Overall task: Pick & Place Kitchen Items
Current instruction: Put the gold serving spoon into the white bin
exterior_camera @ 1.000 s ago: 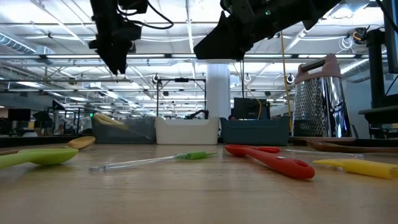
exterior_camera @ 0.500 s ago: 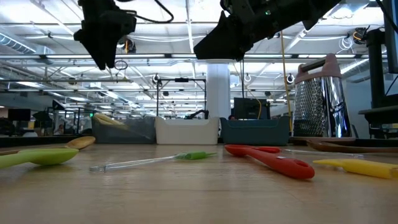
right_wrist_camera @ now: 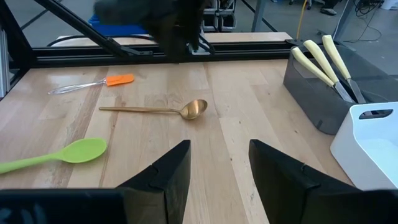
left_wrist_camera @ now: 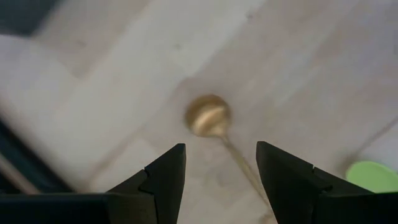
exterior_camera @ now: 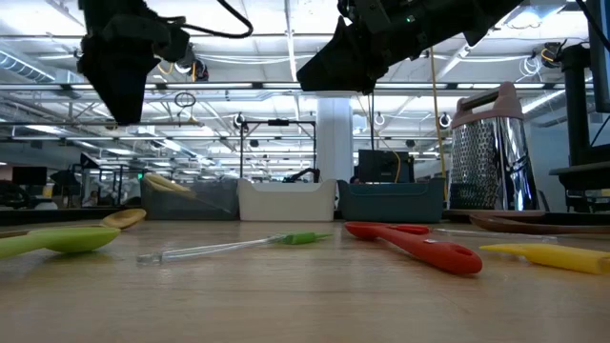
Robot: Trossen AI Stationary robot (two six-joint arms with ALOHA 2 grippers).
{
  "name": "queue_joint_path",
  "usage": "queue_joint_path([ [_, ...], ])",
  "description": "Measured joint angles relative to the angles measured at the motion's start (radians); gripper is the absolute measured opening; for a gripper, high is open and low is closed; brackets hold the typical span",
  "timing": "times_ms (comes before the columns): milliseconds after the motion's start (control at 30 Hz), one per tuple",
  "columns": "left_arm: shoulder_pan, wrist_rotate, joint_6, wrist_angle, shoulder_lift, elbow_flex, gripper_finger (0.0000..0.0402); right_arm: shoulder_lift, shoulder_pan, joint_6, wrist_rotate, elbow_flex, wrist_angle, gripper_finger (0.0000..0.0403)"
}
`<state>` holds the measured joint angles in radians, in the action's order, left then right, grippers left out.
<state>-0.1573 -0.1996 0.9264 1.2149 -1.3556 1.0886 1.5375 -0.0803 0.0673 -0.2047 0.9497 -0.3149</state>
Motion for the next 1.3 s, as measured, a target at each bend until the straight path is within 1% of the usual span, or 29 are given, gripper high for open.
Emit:
queue_joint_path([
  [67,-0.03,0.02,0.03,-0.044,0.0,-0.036,0.0202,0.0,0.0,0.0,0.0,0.0,0.004,0.0155],
  [200,-0.075,0.025,0.113,-0.116,0.0,-0.1,0.0202,0.0,0.0,0.0,0.0,0.0,0.006,0.0155],
  [433,-0.136,0.02,0.304,-0.126,0.0,-0.193,0.0202,0.0,0.0,0.0,0.0,0.0,0.007,0.0155],
  [567,-0.163,0.019,0.378,-0.145,0.0,-0.243,0.0202,0.0,0.0,0.0,0.0,0.0,0.007,0.0155],
  [867,-0.212,0.025,0.391,-0.302,0.0,-0.322,0.0202,0.0,0.0,0.0,-0.001,0.0,0.007,0.0155],
  [1100,-0.233,0.019,0.419,-0.316,0.0,-0.333,0.0202,0.0,0.0,0.0,-0.002,0.0,0.007,0.0155],
  [1300,-0.239,0.005,0.419,-0.374,0.0,-0.333,0.0202,0.0,0.0,0.0,-0.003,0.0,0.007,0.0155],
])
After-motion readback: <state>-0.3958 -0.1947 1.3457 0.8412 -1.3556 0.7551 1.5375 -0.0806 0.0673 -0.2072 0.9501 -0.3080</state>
